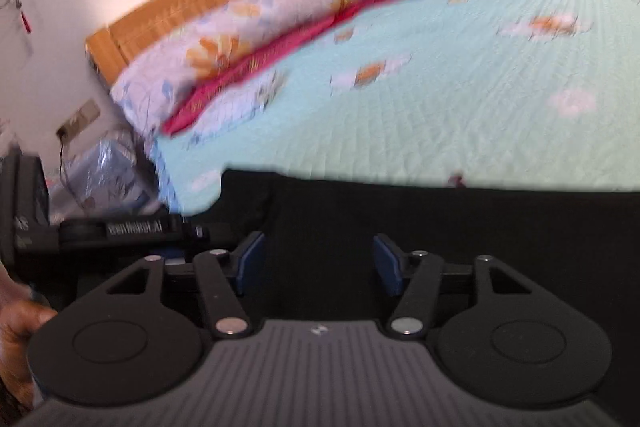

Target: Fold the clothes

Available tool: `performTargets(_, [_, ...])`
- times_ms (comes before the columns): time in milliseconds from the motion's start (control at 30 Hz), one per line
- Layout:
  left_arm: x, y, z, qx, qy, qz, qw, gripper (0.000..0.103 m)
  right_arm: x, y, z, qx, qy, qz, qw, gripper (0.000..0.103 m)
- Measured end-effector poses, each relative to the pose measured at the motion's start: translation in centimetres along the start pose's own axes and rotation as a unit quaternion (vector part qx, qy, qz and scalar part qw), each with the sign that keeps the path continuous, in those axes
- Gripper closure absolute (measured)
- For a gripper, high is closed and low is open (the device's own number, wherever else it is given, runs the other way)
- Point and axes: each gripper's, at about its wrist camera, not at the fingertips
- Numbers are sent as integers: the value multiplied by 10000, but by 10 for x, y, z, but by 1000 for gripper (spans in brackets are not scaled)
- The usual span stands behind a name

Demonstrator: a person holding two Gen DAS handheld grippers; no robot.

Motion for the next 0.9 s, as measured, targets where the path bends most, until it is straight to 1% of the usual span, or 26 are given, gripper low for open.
performTargets(67, [-1,-4,1,-126,-9,-91,9999,42,-3,-3,6,-47,36,-6,10000,43])
performTargets(100, [-1,-6,2,-182,-13,-134,9997,42,0,-1,6,-6,29,4,10000,46])
performTargets(133, [-1,-7,2,-226,-12,-169,9996,42,4,0,6,-4,8,3,10000,51])
performTargets(167, [-1,-9,3,-266,-8,-202,9994,42,8,1,5,-18,-18,-3,10000,55])
performTargets(233, [-2,-11,3,-339,-11,-256,9991,42,18,2,3,-14,-124,22,9999,70])
performTargets(300, [-3,-13,4,-408,-9,-309,9987,42,27,1,3,-16,-195,87,9998,75])
performTargets(533, [-5,-20,6,-565,-30,-497,9972,43,42,-19,10,-89,-160,522,9985,74])
performTargets(567, [-4,-20,6,-585,-32,-525,9969,44,40,-24,13,-211,-83,571,9981,75])
performTargets(667, [-4,-23,7,-639,-37,-598,9962,46,44,-34,19,-513,-171,445,9975,75])
performTargets(733, [-4,-24,7,-654,-41,-625,9959,48,50,-35,19,-539,-239,465,9972,74])
performTargets(833, [-4,-26,8,-682,-47,-667,9954,48,64,-33,17,-505,-504,426,9965,74])
performTargets(900, [-4,-27,8,-713,-57,-702,9950,49,69,-34,16,-479,-599,418,9962,74])
Point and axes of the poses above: each gripper's, at about its wrist camera, not at the fingertips, and x roughly against the way its jaws point, y to its left, z to its underside, and after that the axes turned 6 degrees about x, right-handed
